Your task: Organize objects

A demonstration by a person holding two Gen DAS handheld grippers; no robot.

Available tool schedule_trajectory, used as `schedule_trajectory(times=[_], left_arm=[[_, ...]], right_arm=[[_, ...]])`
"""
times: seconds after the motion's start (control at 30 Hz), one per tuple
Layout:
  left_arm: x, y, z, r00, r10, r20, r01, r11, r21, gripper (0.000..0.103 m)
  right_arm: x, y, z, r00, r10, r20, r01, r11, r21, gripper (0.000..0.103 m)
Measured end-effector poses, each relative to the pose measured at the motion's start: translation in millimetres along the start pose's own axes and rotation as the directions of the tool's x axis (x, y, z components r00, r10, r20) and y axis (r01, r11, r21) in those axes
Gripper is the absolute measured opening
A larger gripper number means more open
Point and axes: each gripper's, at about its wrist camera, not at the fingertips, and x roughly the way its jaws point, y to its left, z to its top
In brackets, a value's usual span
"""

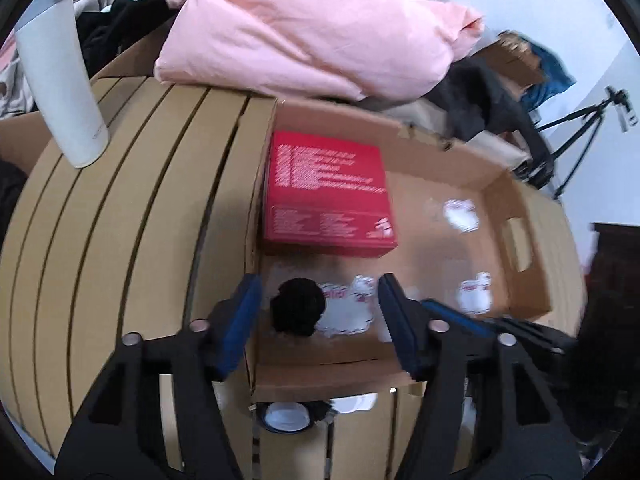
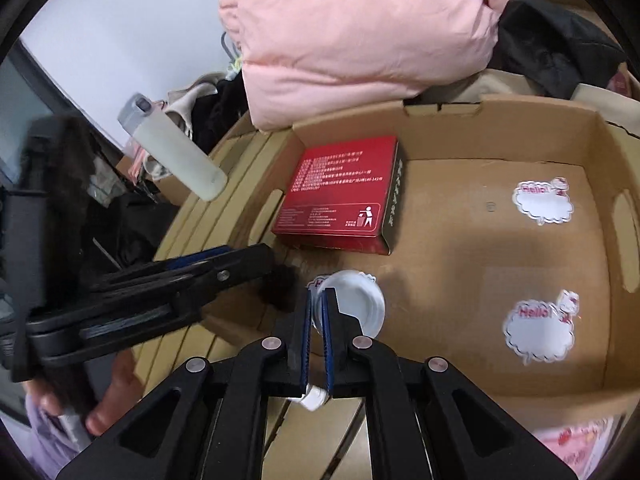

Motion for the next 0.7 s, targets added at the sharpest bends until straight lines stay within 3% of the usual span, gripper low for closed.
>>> schedule_trajectory(times=[0.03, 0.07, 0.1, 0.17, 0.3, 0.4, 0.6, 0.7], left_arm=[[-6, 1, 1, 1.000, -0.006, 0.014, 0.006, 1.000, 0.000, 0.062], [-10, 1, 3, 1.000, -0.003, 0.028, 0.003, 1.000, -0.001, 0.063], [-18, 3, 5, 0.999, 0.003, 0.049, -0.003, 1.000, -0.007, 0.067], [-29, 4, 8, 0.997, 0.018, 0.070, -0.017, 1.000, -0.015, 0.070], [-58, 4, 1, 0.991, 0.104, 0.086, -0.104, 0.995, 0.001, 0.076], [-90, -3, -18, 0.975, 0.188, 0.122, -0.196, 0.979, 0.061, 0.077], [-165, -11, -60, 0.962, 0.208, 0.175, -0.229, 0.967, 0.114, 0.078], [-208, -15, -81, 0.951, 0.213, 0.225, -0.243, 0.962, 0.120, 0.086]], right_arm=[[2, 1, -1, 1.000, -0.012, -0.001, 0.012, 1.000, -0.013, 0.014], [1, 2, -1, 1.000, -0.011, 0.007, 0.011, 1.000, -0.022, 0.032], [-2, 2, -1, 1.000, -0.006, 0.017, 0.007, 1.000, -0.024, 0.069], [-11, 4, 0, 0.999, 0.016, 0.033, -0.015, 1.000, -0.025, 0.101], [-45, 10, 2, 0.996, -0.019, 0.086, 0.023, 0.999, -0.036, 0.101], [-80, 19, -7, 0.990, -0.090, 0.105, 0.098, 0.992, -0.077, 0.101], [-162, 31, -43, 0.965, -0.207, 0.158, 0.231, 0.961, -0.153, 0.101], [-211, 31, -69, 0.954, -0.232, 0.191, 0.264, 0.951, -0.160, 0.101]])
